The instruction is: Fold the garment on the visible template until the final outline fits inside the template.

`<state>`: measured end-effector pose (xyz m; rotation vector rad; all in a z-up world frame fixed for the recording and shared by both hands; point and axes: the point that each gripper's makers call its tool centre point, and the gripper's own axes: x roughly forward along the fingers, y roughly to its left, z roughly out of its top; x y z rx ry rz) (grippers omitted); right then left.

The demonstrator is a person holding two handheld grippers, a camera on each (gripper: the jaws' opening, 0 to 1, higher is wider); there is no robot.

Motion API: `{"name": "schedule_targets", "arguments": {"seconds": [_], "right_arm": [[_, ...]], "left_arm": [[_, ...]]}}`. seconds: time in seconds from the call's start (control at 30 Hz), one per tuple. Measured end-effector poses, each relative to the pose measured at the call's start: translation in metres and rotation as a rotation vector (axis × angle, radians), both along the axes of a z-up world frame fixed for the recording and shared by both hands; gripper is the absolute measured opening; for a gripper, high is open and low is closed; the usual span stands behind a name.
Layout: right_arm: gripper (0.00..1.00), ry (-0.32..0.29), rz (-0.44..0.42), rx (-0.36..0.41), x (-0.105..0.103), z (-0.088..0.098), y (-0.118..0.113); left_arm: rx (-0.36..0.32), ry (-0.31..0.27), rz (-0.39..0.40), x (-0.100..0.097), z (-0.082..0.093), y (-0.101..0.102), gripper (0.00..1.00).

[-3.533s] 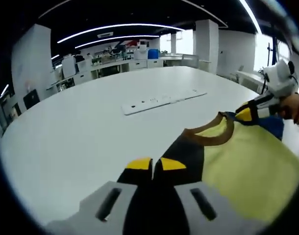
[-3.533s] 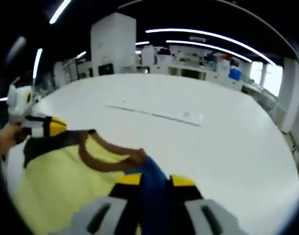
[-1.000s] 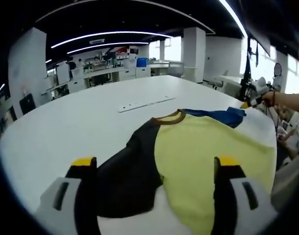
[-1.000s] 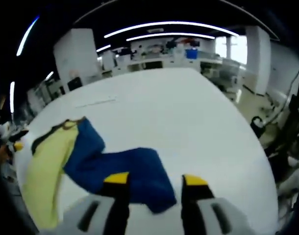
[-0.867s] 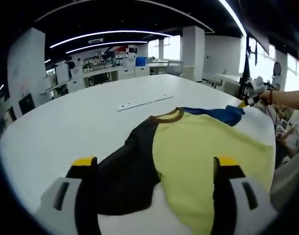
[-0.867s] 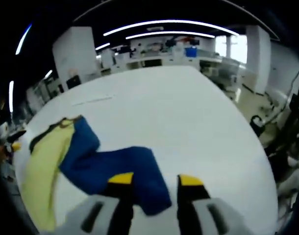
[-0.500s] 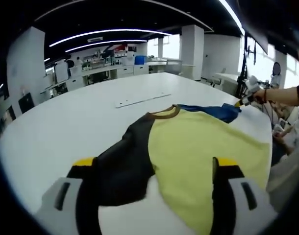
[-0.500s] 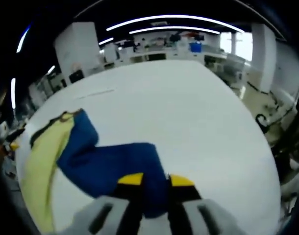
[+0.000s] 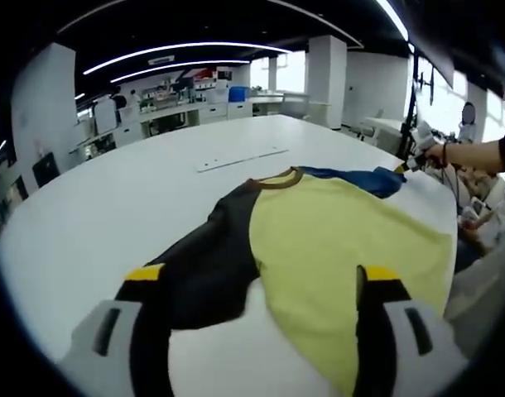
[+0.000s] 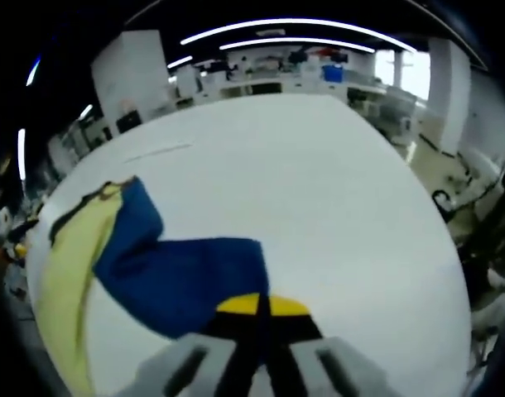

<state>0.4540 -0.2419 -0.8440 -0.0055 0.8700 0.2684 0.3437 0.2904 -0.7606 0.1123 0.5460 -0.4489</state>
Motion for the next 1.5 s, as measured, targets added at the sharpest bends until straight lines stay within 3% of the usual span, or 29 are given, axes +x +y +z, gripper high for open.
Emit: {"name": "schedule_targets", "arguments": {"seconds": [0.13,0.3,0.4,0.5,0.63,0.7,0.93,1.03,1.23,1.5], "right_arm": [[0.0,0.007,-0.018,-0.01,-0.01,0.003,-0.004],[0.0,-0.007,-0.099,-0.012,-0.014,0.007,-0.024],[0.0,-0.012,-0.132,-0.033,-0.026,0.012,-0.023],[0.0,-0.017,-0.217,-0.047,-0.031,0.012,-0.037],[0.0,-0.028,-0.285,-0.05,-0.048,0.018,-0.034],[0.0,-0.028,-0.305,-0.043,-0.046,0.015,-0.041],[0.0,-0.038,-0.337,-0.034,-0.05,0.019,-0.033],[0.0,-0.047,-0.333,-0.037,-0.037,0.015,-0.048],[0.0,-0.083,-0.341,-0.032,-0.039,0.032,-0.037],[0.0,-0.109,-0.359,-0.036,-0.021,0.033,-0.055]], "left_arm": [[0.007,-0.006,-0.006,0.0,0.001,0.0,0.92],[0.008,-0.006,-0.009,0.0,0.001,-0.001,0.92],[0.006,-0.006,-0.009,-0.001,0.001,-0.001,0.92],[0.004,-0.007,-0.008,-0.002,0.001,-0.001,0.92],[0.003,-0.007,-0.003,-0.003,0.001,0.0,0.92],[0.001,-0.007,-0.001,-0.003,0.001,0.001,0.92],[-0.001,-0.012,0.0,-0.003,0.002,0.002,0.92],[-0.006,-0.014,0.001,-0.003,0.003,0.002,0.93],[-0.007,-0.012,0.004,-0.006,0.003,0.004,0.94],[-0.004,-0.007,0.007,-0.008,0.003,0.004,0.95]]}}
